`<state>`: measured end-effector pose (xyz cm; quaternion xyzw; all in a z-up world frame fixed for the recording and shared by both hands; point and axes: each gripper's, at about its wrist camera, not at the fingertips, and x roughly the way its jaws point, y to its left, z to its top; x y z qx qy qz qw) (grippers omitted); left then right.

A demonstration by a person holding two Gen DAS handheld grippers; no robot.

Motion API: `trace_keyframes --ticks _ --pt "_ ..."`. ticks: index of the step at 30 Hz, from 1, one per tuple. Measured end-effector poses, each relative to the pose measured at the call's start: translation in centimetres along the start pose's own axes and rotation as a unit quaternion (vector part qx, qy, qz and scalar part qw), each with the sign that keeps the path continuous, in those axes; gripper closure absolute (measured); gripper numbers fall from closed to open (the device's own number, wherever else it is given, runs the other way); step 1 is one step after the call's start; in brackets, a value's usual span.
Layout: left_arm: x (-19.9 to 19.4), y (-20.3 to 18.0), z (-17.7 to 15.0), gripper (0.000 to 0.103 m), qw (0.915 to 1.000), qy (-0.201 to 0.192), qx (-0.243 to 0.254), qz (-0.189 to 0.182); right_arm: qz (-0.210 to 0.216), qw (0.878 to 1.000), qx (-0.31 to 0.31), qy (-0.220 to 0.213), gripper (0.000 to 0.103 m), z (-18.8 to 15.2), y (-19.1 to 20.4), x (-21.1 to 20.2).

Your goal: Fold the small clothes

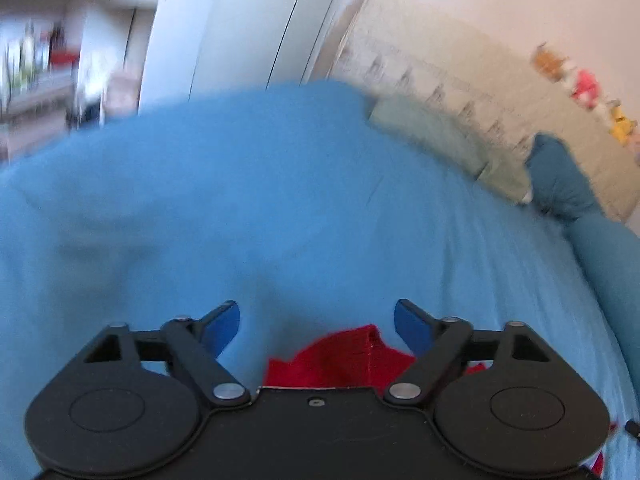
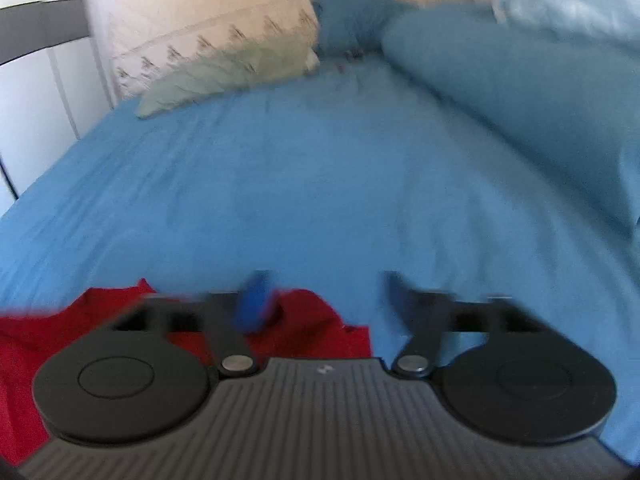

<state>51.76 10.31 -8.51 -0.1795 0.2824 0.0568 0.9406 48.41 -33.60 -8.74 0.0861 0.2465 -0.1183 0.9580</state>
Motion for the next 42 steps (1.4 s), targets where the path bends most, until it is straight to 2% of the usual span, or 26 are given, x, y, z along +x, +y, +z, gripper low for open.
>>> trace_keyframes --ticks 2,6,8,10,14,18,20,23,26,29,32,36,39,42 --pt "-2.7 0.0 -0.7 0.013 0.9989 -0.018 0.043 -0.011 0.042 0.999 -0.021 -0.007 0.008 -1.2 0.4 -2.2" --pt "-7.2 -0.9 -5.0 0.006 0.9909 -0.013 0.132 -0.024 0.092 0.995 -0.048 0.004 0.004 -4.7 1.3 -5.6" --pt "-7.7 -1.2 -7.6 0.006 0.9862 0.013 0.159 -0.044 0.11 0.992 -0.064 0.025 0.003 -6.8 2.0 -6.5" --pt "-6.9 -1.3 -9.9 0.006 0.9832 0.046 0.171 -0.046 0.109 0.99 -0.078 0.053 0.003 -8.8 2.8 -6.6" --pt "-4.5 0.0 -13.3 0.009 0.9805 0.137 0.14 -0.021 0.058 0.989 -0.063 0.122 0.004 -12.1 1.6 -5.2" --pt "-4.4 0.0 -13.3 0.008 0.9784 0.142 0.149 -0.015 0.035 0.991 -0.034 0.123 0.006 -12.6 -1.1 -5.4" --pt "-4.6 0.1 -13.1 0.008 0.9781 0.147 0.147 -0.012 0.035 0.991 -0.03 0.122 0.012 -12.7 -1.9 -6.0" --pt "-6.5 0.1 -12.4 0.009 0.9798 0.139 0.144 -0.011 -0.007 0.993 -0.033 0.112 0.01 -11.9 -2.5 -7.6" --pt "-9.7 -1.3 -11.8 0.006 0.9798 0.1 0.17 -0.028 0.04 0.996 -0.013 0.084 0.007 -11.0 -4.7 -10.6" --pt "-10.9 -3.0 -11.7 0.0 0.9785 0.081 0.183 -0.049 0.067 0.992 0.0 0.104 0.004 -11.1 -5.9 -10.6" --pt "-10.0 -4.5 -12.7 0.0 0.9758 0.108 0.178 -0.067 0.064 0.989 0.023 0.129 0.004 -12.5 -6.0 -9.5" --pt "-8.5 -6.7 -14.0 0.0 0.9712 0.127 0.187 -0.076 0.071 0.988 0.059 0.125 0.006 -12.7 -6.3 -8.0" --pt "-7.1 -7.5 -14.4 0.0 0.9691 0.139 0.188 -0.078 0.084 0.985 0.054 0.143 0.005 -12.4 -6.0 -6.0" --pt "-5.8 -7.7 -14.5 0.0 0.9681 0.163 0.175 -0.076 0.091 0.985 0.033 0.143 0.005 -12.1 -5.2 -5.1"
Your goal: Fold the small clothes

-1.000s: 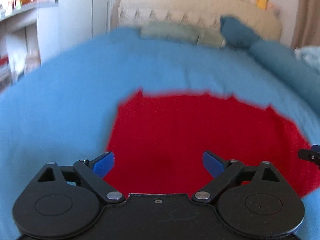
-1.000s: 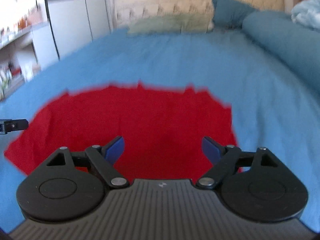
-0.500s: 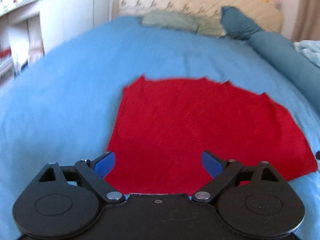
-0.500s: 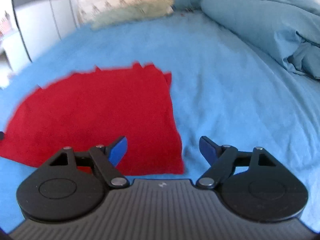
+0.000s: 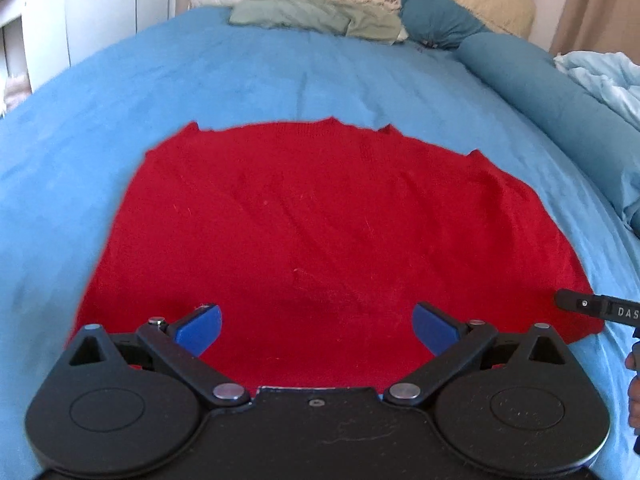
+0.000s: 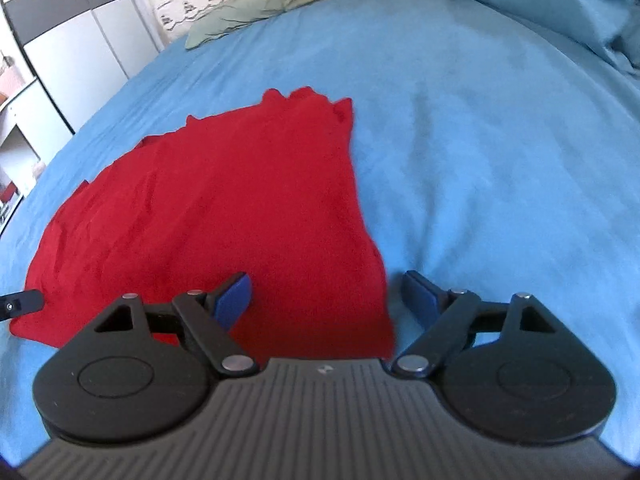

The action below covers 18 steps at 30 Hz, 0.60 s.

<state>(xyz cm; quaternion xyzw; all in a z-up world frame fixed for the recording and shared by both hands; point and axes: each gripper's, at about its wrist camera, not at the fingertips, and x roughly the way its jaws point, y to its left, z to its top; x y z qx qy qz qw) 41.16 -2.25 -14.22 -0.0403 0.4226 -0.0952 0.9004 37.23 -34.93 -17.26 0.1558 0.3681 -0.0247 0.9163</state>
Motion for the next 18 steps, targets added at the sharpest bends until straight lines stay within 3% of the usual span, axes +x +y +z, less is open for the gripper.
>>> trace_keyframes --ticks 3,7,14,18 --pt "0.9 0.1 0.2 0.002 0.9996 0.021 -0.016 -0.005 0.006 1.0 -0.02 -0.003 0.013 0.0 0.5 0.4" --pt "2.5 -0.3 0.5 0.002 0.9994 0.029 -0.001 0.016 0.02 1.0 -0.014 -0.009 0.038 0.0 -0.1 0.3" --pt "4.3 -1.3 0.6 0.001 0.9971 0.056 0.025 0.046 0.036 0.997 0.071 0.007 0.076 0.8 -1.7 -0.1" --pt "4.8 -1.6 0.7 0.0 0.9952 0.069 0.038 0.059 0.026 0.994 0.108 0.01 0.08 2.3 -0.6 -1.1"
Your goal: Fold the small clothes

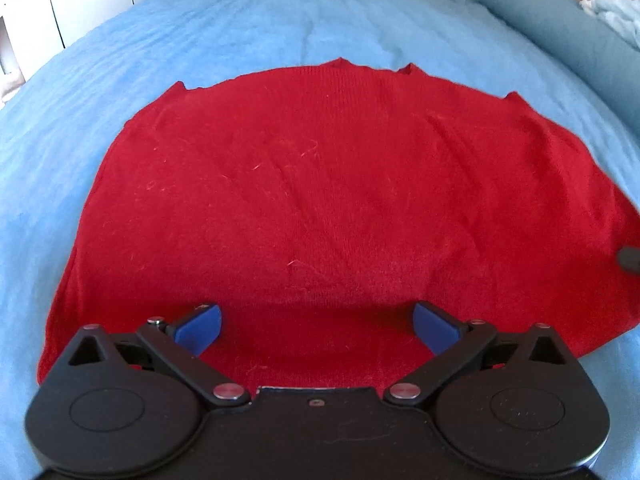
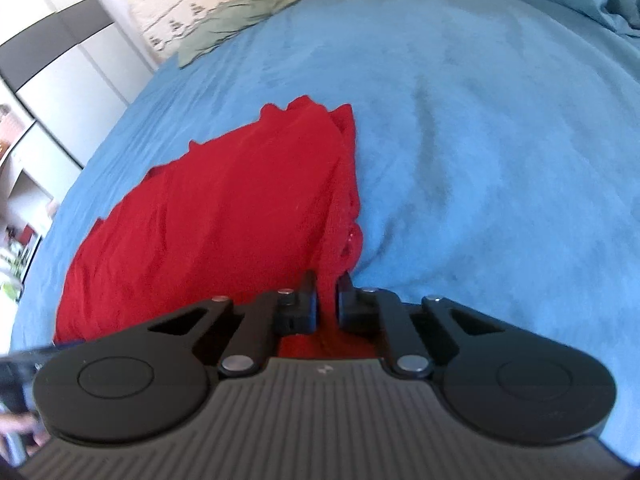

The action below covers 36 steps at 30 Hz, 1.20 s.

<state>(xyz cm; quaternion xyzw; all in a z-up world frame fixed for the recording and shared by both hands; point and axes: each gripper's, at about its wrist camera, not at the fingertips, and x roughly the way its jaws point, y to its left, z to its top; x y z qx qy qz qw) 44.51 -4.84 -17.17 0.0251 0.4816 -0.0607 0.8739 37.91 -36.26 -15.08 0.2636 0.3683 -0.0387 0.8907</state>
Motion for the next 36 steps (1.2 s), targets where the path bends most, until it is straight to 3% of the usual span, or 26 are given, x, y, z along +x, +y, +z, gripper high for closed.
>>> trace_keyframes --ticks 4,9,14,16,18,21,22,25,27,29,33,36 --pt "-0.8 1.0 0.4 0.004 0.9998 0.001 -0.01 -0.02 0.047 0.998 0.023 -0.03 0.08 2.4 4.3 -2.4" --pt "-4.1 4.9 -0.2 0.005 0.9986 -0.035 -0.022 -0.032 0.133 0.988 -0.067 -0.037 0.081 3.5 16.1 -2.8" --pt "-6.7 10.6 -2.7 0.005 0.9969 -0.068 -0.037 -0.015 0.205 0.964 -0.161 0.046 0.081 -1.9 28.2 3.3" --pt "-6.9 12.2 -3.9 0.005 0.9962 -0.075 -0.043 -0.016 0.208 0.956 -0.188 0.091 0.082 -4.8 31.0 6.4" --pt "-6.7 13.5 -5.1 0.005 0.9956 -0.079 -0.046 -0.019 0.183 0.951 -0.214 0.125 0.082 -7.9 32.8 9.5" --pt "-5.9 14.3 -6.4 0.006 0.9967 -0.069 -0.041 -0.016 0.168 0.951 -0.23 0.122 0.078 -9.9 33.0 10.7" --pt "-5.8 14.5 -6.7 0.006 0.9966 -0.068 -0.04 -0.021 0.182 0.95 -0.222 0.121 0.072 -9.7 32.7 10.5" --pt "-5.9 14.8 -7.1 0.006 0.9954 -0.076 -0.043 -0.037 0.212 0.948 -0.215 0.1 0.018 -8.4 31.9 8.4" --pt "-6.3 14.9 -7.2 0.006 0.9947 -0.083 -0.043 -0.043 0.224 0.943 -0.239 0.059 0.014 -7.1 31.5 6.1" --pt "-6.9 14.8 -7.5 0.006 0.9941 -0.089 -0.041 -0.047 0.209 0.941 -0.265 0.015 0.012 -6.0 30.3 3.2" --pt "-7.9 15.3 -7.8 0.006 0.9918 -0.11 -0.047 -0.044 0.13 0.945 -0.295 -0.06 0.005 -6.7 25.5 -1.8" --pt "-8.1 15.7 -7.5 0.006 0.9888 -0.12 -0.069 -0.055 0.063 0.949 -0.302 -0.066 0.005 -9.0 21.6 -2.5"
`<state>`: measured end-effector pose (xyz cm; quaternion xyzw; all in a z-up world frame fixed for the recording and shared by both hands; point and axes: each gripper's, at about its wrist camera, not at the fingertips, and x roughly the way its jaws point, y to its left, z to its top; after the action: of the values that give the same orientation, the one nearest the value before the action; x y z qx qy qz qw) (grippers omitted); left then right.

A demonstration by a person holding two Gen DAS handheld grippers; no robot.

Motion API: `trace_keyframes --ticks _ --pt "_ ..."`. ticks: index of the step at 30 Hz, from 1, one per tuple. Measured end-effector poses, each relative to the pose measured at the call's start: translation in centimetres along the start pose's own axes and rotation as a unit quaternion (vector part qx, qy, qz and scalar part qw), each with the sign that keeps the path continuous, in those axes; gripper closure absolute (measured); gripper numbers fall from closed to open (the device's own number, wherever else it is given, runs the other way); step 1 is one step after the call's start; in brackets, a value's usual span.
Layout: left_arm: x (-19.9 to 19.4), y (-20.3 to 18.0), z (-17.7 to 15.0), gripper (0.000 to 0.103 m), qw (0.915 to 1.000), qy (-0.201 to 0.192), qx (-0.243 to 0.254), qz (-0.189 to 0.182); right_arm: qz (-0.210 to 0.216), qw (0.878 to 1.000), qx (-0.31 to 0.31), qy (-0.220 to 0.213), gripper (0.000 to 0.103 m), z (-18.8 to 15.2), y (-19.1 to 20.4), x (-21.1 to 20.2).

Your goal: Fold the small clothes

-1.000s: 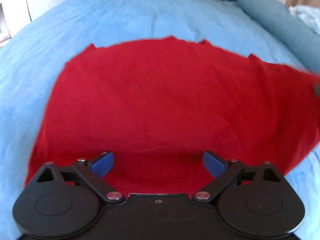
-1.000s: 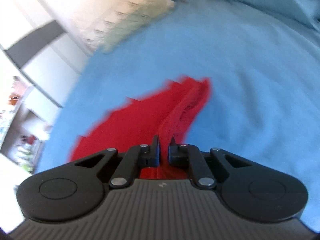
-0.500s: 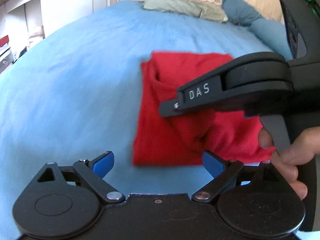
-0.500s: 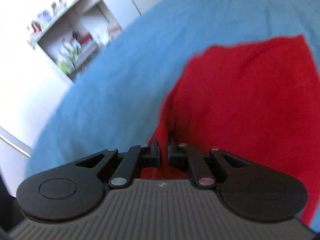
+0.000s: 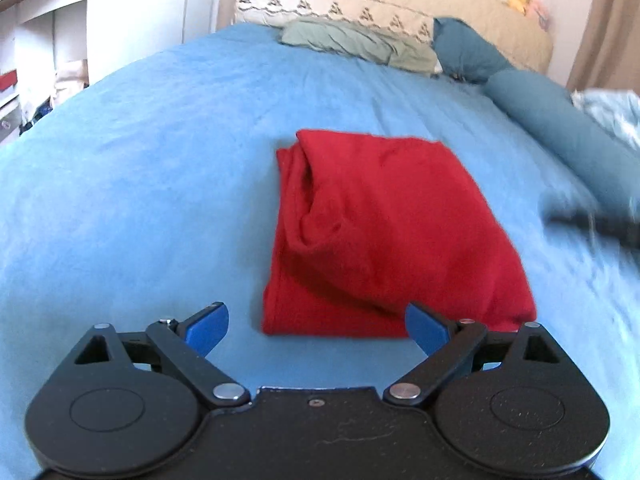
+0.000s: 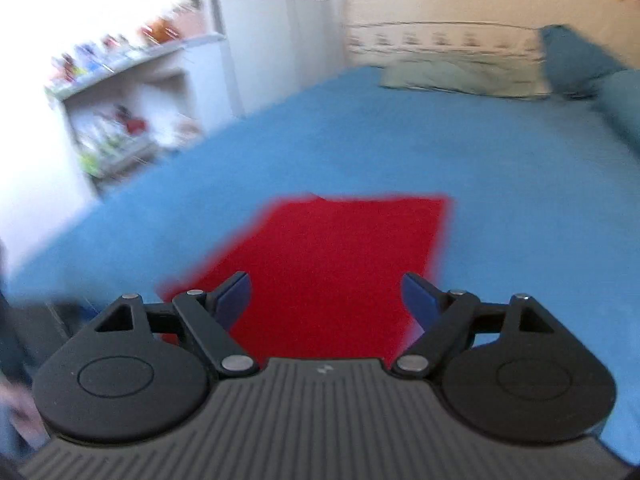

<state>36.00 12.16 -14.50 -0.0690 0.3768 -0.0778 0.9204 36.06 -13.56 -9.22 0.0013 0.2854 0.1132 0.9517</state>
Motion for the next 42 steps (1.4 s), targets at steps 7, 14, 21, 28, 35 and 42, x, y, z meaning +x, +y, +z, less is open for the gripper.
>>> trace_keyframes --ticks 7,14,21,28,35,42 --pt "0.6 -0.9 1.4 0.006 0.9999 -0.004 -0.01 0.007 -0.062 0.997 0.011 0.043 0.008 -6.6 0.7 1.4" --pt "1.1 -0.4 1.7 0.006 0.9996 -0.015 -0.019 0.016 -0.066 0.996 0.052 0.03 0.008 -6.7 0.2 2.7" --pt "2.6 2.6 1.0 0.008 0.9968 0.012 -0.015 0.078 -0.129 0.991 0.035 0.019 0.015 -6.5 -1.2 2.9" --pt "2.0 2.7 -1.3 0.009 0.996 0.019 0.024 0.084 -0.126 0.99 0.04 0.039 0.015 -8.1 -1.9 2.9" --pt "-1.8 2.0 0.7 0.009 0.9979 0.009 -0.007 0.063 -0.066 0.996 0.029 0.046 0.013 -5.9 -3.7 -0.5" --pt "-6.0 -0.3 7.5 0.0 0.9993 -0.031 0.017 -0.01 0.022 0.996 0.09 0.018 0.0 1.8 -6.2 -3.9"
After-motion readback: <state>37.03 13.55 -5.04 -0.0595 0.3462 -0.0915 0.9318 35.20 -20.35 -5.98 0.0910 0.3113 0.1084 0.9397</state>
